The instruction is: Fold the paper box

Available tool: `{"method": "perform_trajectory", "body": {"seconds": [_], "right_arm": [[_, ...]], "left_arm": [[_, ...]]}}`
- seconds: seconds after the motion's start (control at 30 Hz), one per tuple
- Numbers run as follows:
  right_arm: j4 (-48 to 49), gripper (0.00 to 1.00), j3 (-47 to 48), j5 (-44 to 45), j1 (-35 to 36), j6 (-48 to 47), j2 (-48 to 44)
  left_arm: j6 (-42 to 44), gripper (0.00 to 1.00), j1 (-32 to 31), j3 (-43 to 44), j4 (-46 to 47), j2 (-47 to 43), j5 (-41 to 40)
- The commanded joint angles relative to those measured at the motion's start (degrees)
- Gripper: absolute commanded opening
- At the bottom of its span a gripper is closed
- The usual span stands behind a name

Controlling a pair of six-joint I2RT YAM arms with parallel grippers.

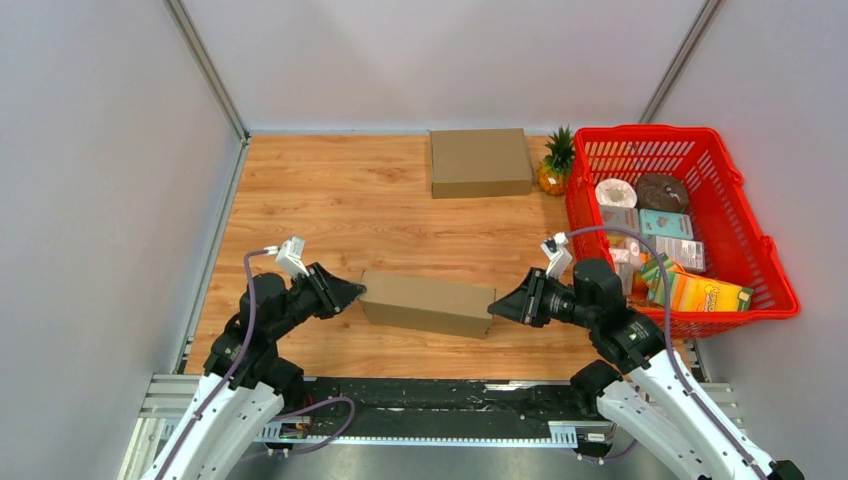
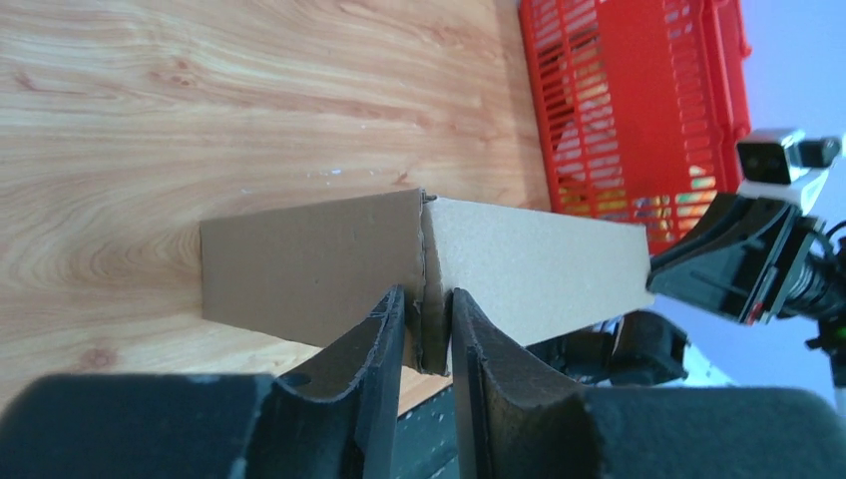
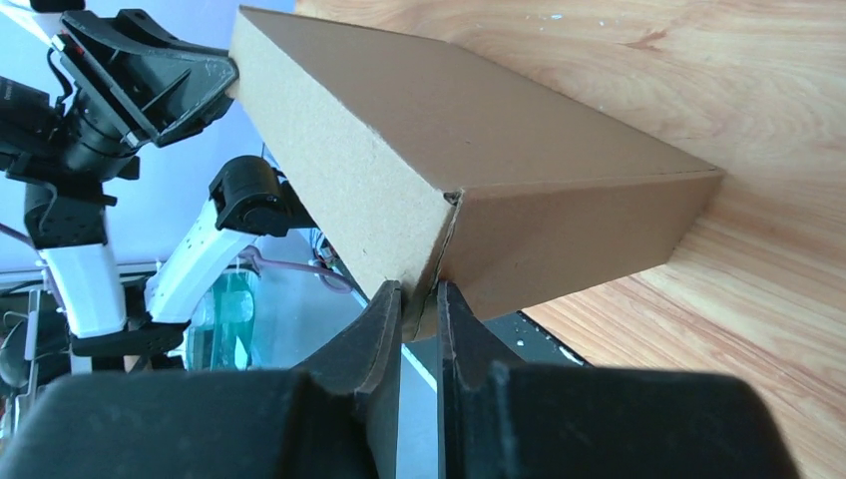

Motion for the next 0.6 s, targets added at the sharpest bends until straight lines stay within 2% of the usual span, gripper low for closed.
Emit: {"method": "perform_trajectory", "body": {"seconds": [0.0, 0.13, 0.23, 0.27, 0.37, 0.4, 0.57], "right_arm": [[-10.0, 0.12, -8.0, -8.7, 2.0, -0.6, 7.9], [-16.0, 0.14, -7.2, -5.9, 2.6, -5.1, 8.2], [-21.1, 0.17, -5.3, -5.2, 2.7, -7.1, 6.5], [-22.1, 0.17, -5.0, -5.7, 2.7, -7.0, 6.2], [-20.0, 0.23, -3.0, -6.5, 2.7, -6.2, 5.9], [-19.1, 0.29, -2.4, -6.3, 2.7, -5.8, 6.6], [-12.3, 0.31, -5.1, -6.7, 4.4, -3.6, 9.8]], "left_arm": [[-6.7, 0.31, -1.6, -7.5, -13.0, 0.9, 5.3], [-6.0, 0.3, -1.7, -8.9, -16.3, -1.0, 5.2], [-4.6, 0.34, -1.7, -4.3, -18.8, -2.9, 4.8], [-4.3, 0.44, -1.7, -2.6, -18.9, -2.8, 4.7], [-2.5, 0.57, -1.7, 3.8, -18.2, -0.1, 4.2], [-1.5, 0.59, -1.7, 7.0, -18.0, 1.2, 4.4], [9.1, 0.6, -1.7, 15.3, -24.4, 10.5, 1.2]]}}
